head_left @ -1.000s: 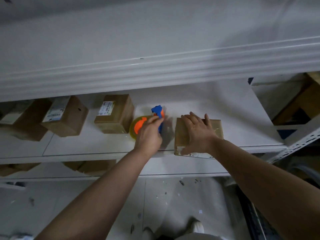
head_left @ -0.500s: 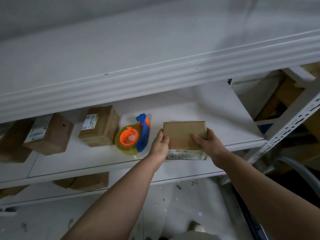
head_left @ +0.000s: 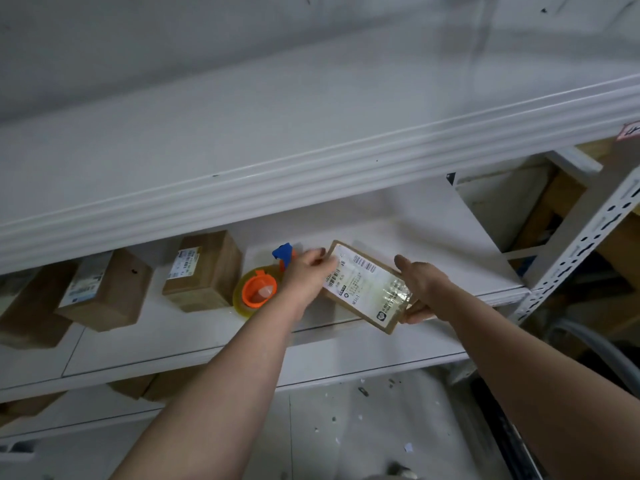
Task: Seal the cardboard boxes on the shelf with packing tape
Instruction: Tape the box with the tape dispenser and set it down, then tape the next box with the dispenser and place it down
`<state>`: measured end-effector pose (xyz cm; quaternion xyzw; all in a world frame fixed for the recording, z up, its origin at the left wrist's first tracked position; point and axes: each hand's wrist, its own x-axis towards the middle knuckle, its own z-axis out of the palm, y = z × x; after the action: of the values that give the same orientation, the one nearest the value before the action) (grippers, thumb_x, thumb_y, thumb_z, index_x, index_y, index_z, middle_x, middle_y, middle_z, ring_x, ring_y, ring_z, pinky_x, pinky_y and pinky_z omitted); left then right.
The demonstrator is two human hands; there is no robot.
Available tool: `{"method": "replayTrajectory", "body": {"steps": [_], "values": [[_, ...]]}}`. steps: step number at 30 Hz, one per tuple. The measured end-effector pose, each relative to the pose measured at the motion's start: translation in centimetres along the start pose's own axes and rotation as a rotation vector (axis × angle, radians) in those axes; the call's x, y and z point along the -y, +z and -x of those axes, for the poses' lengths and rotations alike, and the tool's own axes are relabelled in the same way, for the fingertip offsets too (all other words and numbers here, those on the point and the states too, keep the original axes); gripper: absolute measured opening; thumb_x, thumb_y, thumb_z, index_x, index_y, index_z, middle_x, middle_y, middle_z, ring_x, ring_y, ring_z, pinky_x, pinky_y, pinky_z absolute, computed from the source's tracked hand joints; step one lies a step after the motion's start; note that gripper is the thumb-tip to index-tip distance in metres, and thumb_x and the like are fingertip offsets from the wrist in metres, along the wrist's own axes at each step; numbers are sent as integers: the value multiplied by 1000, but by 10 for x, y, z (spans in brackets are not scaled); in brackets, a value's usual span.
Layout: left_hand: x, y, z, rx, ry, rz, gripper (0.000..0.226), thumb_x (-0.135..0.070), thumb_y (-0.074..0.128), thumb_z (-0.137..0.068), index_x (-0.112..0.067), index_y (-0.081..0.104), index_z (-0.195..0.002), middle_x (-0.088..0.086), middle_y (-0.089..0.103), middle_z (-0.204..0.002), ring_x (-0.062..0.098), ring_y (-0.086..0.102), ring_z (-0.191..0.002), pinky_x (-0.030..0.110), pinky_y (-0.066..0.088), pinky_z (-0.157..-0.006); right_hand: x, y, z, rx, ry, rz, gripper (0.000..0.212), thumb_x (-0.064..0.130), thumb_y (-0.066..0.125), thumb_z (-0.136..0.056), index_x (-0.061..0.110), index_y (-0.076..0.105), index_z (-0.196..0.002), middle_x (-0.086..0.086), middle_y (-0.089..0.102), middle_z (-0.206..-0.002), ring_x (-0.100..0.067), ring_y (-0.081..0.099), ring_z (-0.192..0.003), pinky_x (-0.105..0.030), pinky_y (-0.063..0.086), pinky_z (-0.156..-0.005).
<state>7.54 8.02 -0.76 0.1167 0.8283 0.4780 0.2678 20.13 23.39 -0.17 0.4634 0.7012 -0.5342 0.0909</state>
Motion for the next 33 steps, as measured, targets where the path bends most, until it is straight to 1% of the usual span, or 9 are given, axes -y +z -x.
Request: {"method": "replayTrajectory", "body": {"steps": [2,5,11,14,17,20,23,27,33], "values": [[12,5,-4,-46,24,-109,24,-30,58,-95,-15,67,-111,-2,72,-98,14,66,-86,28,51,-79,-2,2,3,-242,-187,293,54,61,28,-94,25,63,-115,-6,69,-110,-29,67,-97,-34,51,-81],[22,11,1,-146,-113,-60,30,-51,58,-90,-22,66,-86,-5,70,-86,14,59,-73,33,51,-71,-7,6,10,-343,-615,364,42,55,44,-93,37,57,-128,4,51,-140,-18,53,-122,-30,43,-91],[-2,32,-3,-190,-219,315,20,-32,61,-94,-13,63,-101,3,71,-91,15,64,-74,32,56,-67,-20,9,9,-241,-613,827,135,73,74,-45,28,2,-150,-3,27,-140,-25,33,-127,-42,37,-103],[-16,36,-1,-11,-178,554,21,-11,53,-98,-15,56,-119,5,66,-106,19,65,-96,33,55,-80,-20,8,-6,-347,-507,664,119,65,71,-55,26,9,-150,-7,37,-133,-29,42,-117,-40,41,-95],[-15,37,3,37,-102,287,28,-8,53,-98,-16,59,-124,4,64,-116,18,64,-104,28,56,-73,-15,4,-22,-440,-425,634,109,63,65,-64,21,12,-150,-10,36,-140,-33,40,-123,-43,37,-97],[-5,26,7,-39,-52,141,21,-9,55,-97,-18,65,-112,3,65,-112,18,65,-97,30,57,-67,-2,9,-24,-450,-360,777,111,71,56,-72,16,3,-152,-16,8,-158,-37,7,-145,-57,17,-111],[7,-5,9,-142,-13,86,19,-6,53,-96,-22,65,-98,3,64,-98,20,61,-88,33,55,-66,19,31,-13,-465,-623,853,88,60,49,-86,18,9,-153,-11,-5,-161,-30,-15,-147,-57,-3,-115],[27,-56,13,-302,-37,22,28,-5,55,-92,-29,65,-80,3,70,-92,28,66,-92,43,55,-88,40,80,0,-183,-848,807,54,37,52,-93,28,37,-144,0,19,-159,-19,9,-147,-36,12,-117],[55,-146,21,-573,-92,-333,32,-12,56,-89,-19,66,-119,6,64,-122,28,55,-116,28,44,-89,49,168,4,25,-1063,961,56,31,58,-90,30,41,-143,5,25,-156,-16,7,-148,-39,16,-115]]}}
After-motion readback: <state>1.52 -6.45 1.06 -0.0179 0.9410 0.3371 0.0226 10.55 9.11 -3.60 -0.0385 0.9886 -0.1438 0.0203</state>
